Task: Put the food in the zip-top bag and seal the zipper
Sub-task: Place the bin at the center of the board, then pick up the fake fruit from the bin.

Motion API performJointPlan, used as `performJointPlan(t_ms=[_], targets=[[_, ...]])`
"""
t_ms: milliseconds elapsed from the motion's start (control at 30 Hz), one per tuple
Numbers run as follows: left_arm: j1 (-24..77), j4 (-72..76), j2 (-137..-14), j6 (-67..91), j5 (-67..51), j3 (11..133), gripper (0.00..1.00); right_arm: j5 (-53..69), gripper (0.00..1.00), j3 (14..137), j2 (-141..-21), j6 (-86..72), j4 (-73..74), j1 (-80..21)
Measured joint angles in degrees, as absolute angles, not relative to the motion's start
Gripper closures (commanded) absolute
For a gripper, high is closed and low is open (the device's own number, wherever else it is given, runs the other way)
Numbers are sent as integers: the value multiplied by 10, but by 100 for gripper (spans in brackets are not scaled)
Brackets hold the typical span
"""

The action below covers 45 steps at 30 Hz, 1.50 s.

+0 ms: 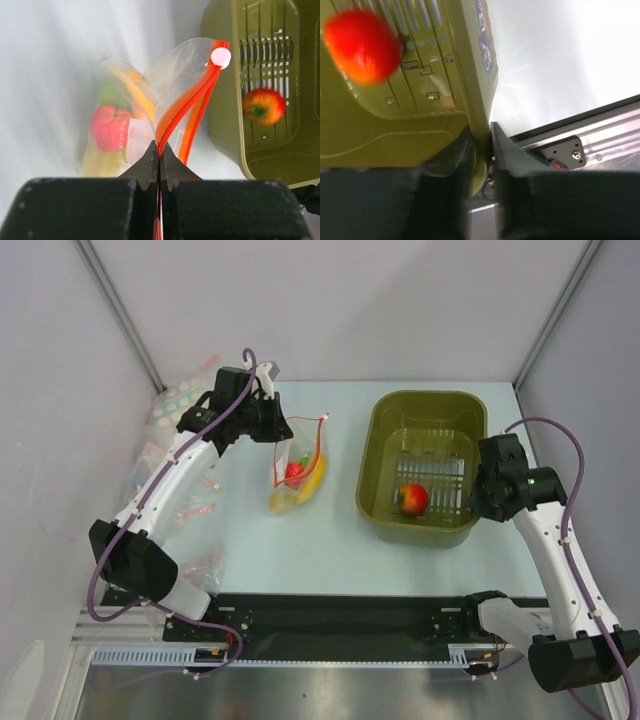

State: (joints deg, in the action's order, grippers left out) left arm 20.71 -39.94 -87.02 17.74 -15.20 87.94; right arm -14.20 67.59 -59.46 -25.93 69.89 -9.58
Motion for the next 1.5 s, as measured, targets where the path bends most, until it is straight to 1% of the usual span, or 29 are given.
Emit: performJointPlan(t_ms=[33, 67, 100, 167, 267, 400, 533, 733, 767, 800, 1000, 1233, 1267, 1333, 1367, 1433, 1500], targets=[[207, -399, -870, 179, -152, 879, 100, -145, 51, 674, -596, -257, 696, -96], [207, -399, -870, 180, -153, 879, 99, -149, 46, 673, -600, -253, 691, -96], [207, -399, -870, 180, -153, 879, 100, -154, 37, 673, -605, -249, 684, -96], [207, -399, -870, 180, -154, 879, 100, -161, 30, 672, -615, -249, 679, -96], [207, -399, -870, 181, -154, 879, 100, -168, 27, 667, -617, -250, 671, -96], [207, -395, -870, 183, -154, 878, 100, -174, 26, 671, -618, -250, 665, -97], [207, -387, -870, 189, -156, 872, 100, -169, 25, 708, -630, -242, 643, -103], [207, -378, -870, 197, -159, 860, 100, -137, 24, 755, -696, -222, 586, -161], [207, -378, -870, 197, -159, 858, 100, -129, 15, 757, -715, -222, 578, -172], [207, -378, -870, 200, -159, 858, 99, -120, 1, 757, -736, -222, 569, -181], [207, -365, -870, 210, -164, 847, 100, -74, 0, 724, -831, -222, 506, -214], [207, -347, -870, 224, -170, 821, 100, -60, 1, 698, -933, -220, 408, -203], [207, -346, -870, 225, -172, 821, 100, -59, 8, 697, -949, -220, 394, -201], [207, -344, -870, 227, -172, 821, 100, -55, 15, 692, -974, -220, 373, -197], [207, -343, -870, 227, -172, 821, 100, -52, 21, 688, -984, -220, 363, -196], [208, -343, -870, 230, -172, 821, 100, -49, 24, 678, -990, -220, 350, -192], [210, -343, -870, 230, -171, 821, 100, -48, 20, 673, -989, -220, 342, -189]])
